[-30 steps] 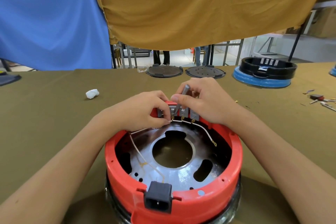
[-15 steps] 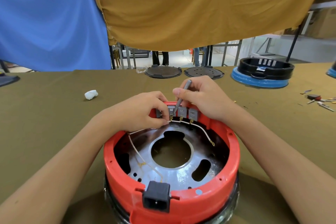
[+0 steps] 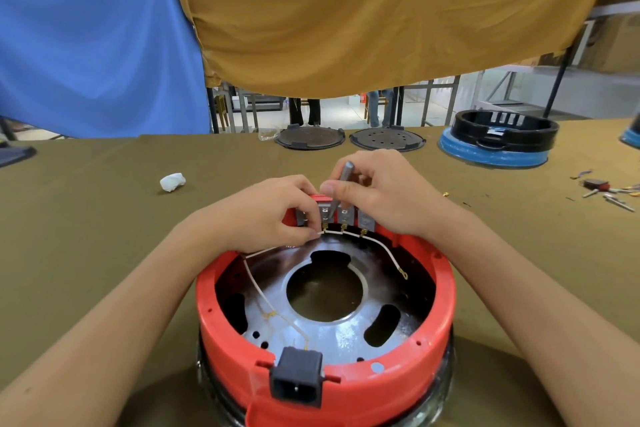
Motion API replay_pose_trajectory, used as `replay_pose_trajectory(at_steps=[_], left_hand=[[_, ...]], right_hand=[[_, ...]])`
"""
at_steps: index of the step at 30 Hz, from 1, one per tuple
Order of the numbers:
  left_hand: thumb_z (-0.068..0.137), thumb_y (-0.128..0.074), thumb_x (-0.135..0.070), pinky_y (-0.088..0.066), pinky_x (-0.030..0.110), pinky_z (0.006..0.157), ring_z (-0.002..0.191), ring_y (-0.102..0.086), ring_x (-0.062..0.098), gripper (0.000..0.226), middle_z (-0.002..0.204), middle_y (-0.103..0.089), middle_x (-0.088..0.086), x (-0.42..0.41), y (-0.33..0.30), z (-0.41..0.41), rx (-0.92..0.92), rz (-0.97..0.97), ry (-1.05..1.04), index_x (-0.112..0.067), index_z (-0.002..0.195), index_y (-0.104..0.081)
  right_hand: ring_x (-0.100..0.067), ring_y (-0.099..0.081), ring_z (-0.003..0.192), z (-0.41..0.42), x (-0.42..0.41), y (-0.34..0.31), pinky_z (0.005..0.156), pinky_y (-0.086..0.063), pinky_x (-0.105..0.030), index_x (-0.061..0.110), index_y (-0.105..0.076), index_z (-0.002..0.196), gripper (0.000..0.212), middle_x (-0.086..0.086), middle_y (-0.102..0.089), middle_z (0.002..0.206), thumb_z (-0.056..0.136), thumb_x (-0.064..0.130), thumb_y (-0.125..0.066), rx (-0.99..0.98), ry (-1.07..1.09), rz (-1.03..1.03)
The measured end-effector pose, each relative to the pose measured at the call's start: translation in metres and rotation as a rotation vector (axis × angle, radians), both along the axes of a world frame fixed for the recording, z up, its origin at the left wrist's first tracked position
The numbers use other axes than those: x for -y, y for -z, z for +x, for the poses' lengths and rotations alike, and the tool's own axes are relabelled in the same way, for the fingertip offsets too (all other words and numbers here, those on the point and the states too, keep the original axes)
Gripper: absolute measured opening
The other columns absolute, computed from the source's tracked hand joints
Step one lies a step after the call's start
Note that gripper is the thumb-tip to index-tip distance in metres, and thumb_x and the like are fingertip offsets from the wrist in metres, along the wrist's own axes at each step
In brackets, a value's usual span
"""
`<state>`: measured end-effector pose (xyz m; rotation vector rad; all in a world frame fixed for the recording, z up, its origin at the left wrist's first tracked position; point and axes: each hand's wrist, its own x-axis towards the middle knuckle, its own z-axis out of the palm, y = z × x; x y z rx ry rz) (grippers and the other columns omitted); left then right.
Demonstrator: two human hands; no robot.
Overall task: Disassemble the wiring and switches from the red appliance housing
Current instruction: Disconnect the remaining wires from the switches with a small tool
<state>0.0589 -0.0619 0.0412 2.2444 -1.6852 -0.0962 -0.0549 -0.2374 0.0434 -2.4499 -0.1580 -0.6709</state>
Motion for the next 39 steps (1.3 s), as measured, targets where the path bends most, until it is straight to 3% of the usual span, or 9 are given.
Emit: replay_pose_trajectory(at_steps=[3, 9, 12, 17, 22, 26, 33, 39], left_hand=[[0.085, -0.072, -0.026, -0.047, 0.033, 0.092, 0.091, -0.058, 0.001, 0.008, 0.111, -0.051, -0.018, 0.0005, 0.0004, 0.0004, -0.008, -0.007, 0.002, -0.034, 0.083, -0.073], [0.086, -0.072, -0.029, -0.046, 0.034, 0.093, 0.096, -0.058, 0.003, 0.007, 0.114, -0.052, -0.015, 0.0004, 0.0007, 0.0010, -0.013, -0.003, 0.010, -0.035, 0.084, -0.073], [0.087, -0.072, -0.030, -0.046, 0.033, 0.094, 0.098, -0.057, 0.003, 0.007, 0.114, -0.052, -0.015, 0.0000, 0.0003, 0.0004, -0.019, 0.001, 0.012, -0.037, 0.084, -0.073], [0.086, -0.072, -0.029, -0.045, 0.031, 0.094, 0.097, -0.057, 0.002, 0.007, 0.113, -0.052, -0.015, -0.0005, 0.0002, -0.0002, -0.023, -0.010, 0.008, -0.035, 0.084, -0.074], [0.086, -0.072, -0.028, -0.046, 0.032, 0.094, 0.098, -0.058, 0.004, 0.006, 0.113, -0.053, -0.014, -0.0003, 0.0004, -0.0001, -0.021, -0.010, 0.007, -0.034, 0.085, -0.074], [0.086, -0.072, -0.027, -0.046, 0.031, 0.093, 0.096, -0.057, 0.002, 0.007, 0.111, -0.052, -0.016, -0.0001, 0.0003, 0.0005, -0.020, -0.008, 0.002, -0.034, 0.084, -0.074], [0.087, -0.071, -0.030, -0.046, 0.029, 0.093, 0.098, -0.056, 0.001, 0.006, 0.114, -0.051, -0.016, -0.0001, 0.0003, -0.0003, 0.003, 0.011, -0.007, -0.035, 0.085, -0.073], [0.086, -0.072, -0.029, -0.044, 0.026, 0.093, 0.099, -0.055, 0.000, 0.007, 0.114, -0.052, -0.015, -0.0007, -0.0001, -0.0007, -0.001, 0.001, -0.004, -0.035, 0.085, -0.074]], right_hand=[[-0.002, -0.050, 0.050, 0.0041, 0.0013, -0.0012, 0.055, -0.044, -0.024, 0.012, -0.070, 0.077, 0.024, -0.001, -0.067, 0.061, 0.094, 0.030, -0.068, -0.031, 0.027, 0.113], [-0.007, -0.059, 0.057, 0.0086, 0.0008, -0.0020, 0.061, -0.048, -0.023, 0.010, -0.068, 0.077, 0.028, -0.005, -0.071, 0.067, 0.095, 0.030, -0.066, -0.067, 0.053, 0.214], [-0.012, -0.062, 0.060, 0.0073, 0.0017, -0.0012, 0.069, -0.053, -0.034, 0.006, -0.068, 0.080, 0.030, -0.007, -0.071, 0.068, 0.096, 0.031, -0.065, -0.072, 0.060, 0.252], [-0.023, -0.069, 0.071, 0.0014, -0.0024, 0.0002, 0.076, -0.055, -0.046, 0.015, -0.069, 0.077, 0.026, -0.003, -0.073, 0.071, 0.095, 0.032, -0.065, -0.023, 0.063, 0.163], [-0.019, -0.068, 0.068, 0.0008, -0.0021, 0.0000, 0.072, -0.054, -0.040, 0.014, -0.070, 0.078, 0.023, -0.001, -0.072, 0.070, 0.094, 0.030, -0.067, -0.005, 0.054, 0.136], [-0.008, -0.063, 0.057, 0.0037, 0.0000, 0.0009, 0.063, -0.050, -0.025, 0.013, -0.069, 0.077, 0.026, -0.002, -0.072, 0.067, 0.095, 0.030, -0.066, -0.025, 0.048, 0.178], [-0.009, -0.062, 0.059, 0.0066, 0.0031, 0.0003, 0.067, -0.051, -0.028, 0.005, -0.069, 0.080, 0.031, -0.008, -0.072, 0.068, 0.097, 0.031, -0.064, -0.061, 0.034, 0.276], [-0.018, -0.070, 0.068, 0.0017, 0.0016, 0.0024, 0.076, -0.056, -0.039, 0.010, -0.070, 0.078, 0.028, -0.005, -0.073, 0.071, 0.096, 0.032, -0.065, -0.016, 0.037, 0.236]])
